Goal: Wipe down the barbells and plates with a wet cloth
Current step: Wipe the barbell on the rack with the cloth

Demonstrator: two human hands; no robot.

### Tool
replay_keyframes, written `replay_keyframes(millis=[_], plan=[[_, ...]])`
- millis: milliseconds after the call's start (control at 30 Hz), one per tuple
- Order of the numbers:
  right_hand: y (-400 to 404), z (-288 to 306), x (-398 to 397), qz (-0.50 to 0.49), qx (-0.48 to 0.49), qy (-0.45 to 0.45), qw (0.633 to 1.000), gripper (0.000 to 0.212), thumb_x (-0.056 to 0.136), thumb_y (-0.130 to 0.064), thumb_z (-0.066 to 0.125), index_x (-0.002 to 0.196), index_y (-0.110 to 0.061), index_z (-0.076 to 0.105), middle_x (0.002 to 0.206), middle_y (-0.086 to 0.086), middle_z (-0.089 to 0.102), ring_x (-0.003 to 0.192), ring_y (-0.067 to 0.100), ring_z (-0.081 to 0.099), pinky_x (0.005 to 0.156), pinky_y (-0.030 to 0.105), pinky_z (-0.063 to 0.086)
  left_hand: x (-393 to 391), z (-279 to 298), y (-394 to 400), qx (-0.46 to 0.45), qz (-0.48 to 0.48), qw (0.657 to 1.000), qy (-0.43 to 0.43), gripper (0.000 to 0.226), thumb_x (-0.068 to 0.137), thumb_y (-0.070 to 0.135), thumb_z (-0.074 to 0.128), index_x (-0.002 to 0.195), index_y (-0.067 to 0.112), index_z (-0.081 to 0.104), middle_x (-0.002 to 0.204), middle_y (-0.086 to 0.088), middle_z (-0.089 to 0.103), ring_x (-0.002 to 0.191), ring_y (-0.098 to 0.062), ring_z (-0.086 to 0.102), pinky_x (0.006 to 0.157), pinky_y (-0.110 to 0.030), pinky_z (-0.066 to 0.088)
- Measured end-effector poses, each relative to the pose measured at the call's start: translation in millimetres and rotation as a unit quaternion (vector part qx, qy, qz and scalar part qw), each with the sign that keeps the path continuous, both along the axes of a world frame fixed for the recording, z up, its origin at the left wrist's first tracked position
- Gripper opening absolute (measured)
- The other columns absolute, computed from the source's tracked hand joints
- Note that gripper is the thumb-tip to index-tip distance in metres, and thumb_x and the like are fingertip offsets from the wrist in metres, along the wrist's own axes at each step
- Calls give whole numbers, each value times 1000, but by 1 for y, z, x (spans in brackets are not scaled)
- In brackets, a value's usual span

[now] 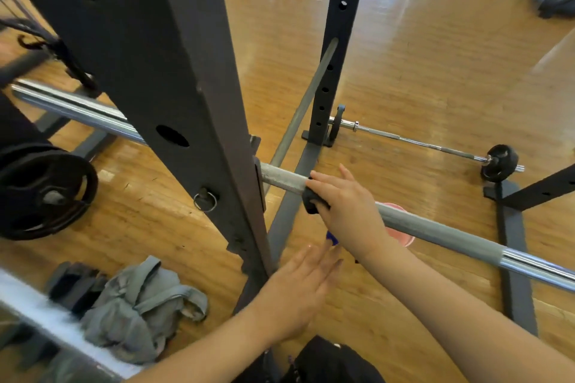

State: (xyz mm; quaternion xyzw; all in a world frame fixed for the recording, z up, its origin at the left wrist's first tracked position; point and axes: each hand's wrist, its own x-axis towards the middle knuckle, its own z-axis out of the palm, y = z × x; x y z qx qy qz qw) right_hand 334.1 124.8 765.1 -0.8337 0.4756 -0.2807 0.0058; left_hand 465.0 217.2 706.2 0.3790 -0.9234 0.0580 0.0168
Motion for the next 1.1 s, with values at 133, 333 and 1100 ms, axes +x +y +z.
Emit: replay_keyframes(millis=[133, 333, 1100], plan=[[1, 5, -19, 9, 7, 1, 1000, 37, 55, 9, 84, 87, -5, 73, 92, 12, 73, 78, 29, 71, 91, 46, 32, -32, 15, 16, 28, 63, 998, 14, 70, 74, 29, 61, 137, 3, 41, 141, -13, 48, 132, -28, 42, 108, -41, 30], [17, -4, -14, -32, -11, -22, 999, 31, 58, 14, 80, 84, -1, 71, 82, 12, 70, 71, 27, 68, 98, 54, 32, -3, 40, 14, 27, 330, 943, -3, 92, 86, 30, 58, 143, -4, -5, 153, -19, -9, 145, -36, 3, 114, -40, 3], [-10, 8, 40, 4, 98, 24, 995, 26, 86, 0, 63, 111, -7, 68, 118, 12, 65, 108, 27, 62, 111, 42, 26, 26, 45, -31, -154, 408, 897, 69, 98, 64, 22, 74, 142, -3, 21, 145, -34, 1, 133, -47, 13, 108, -53, 17]])
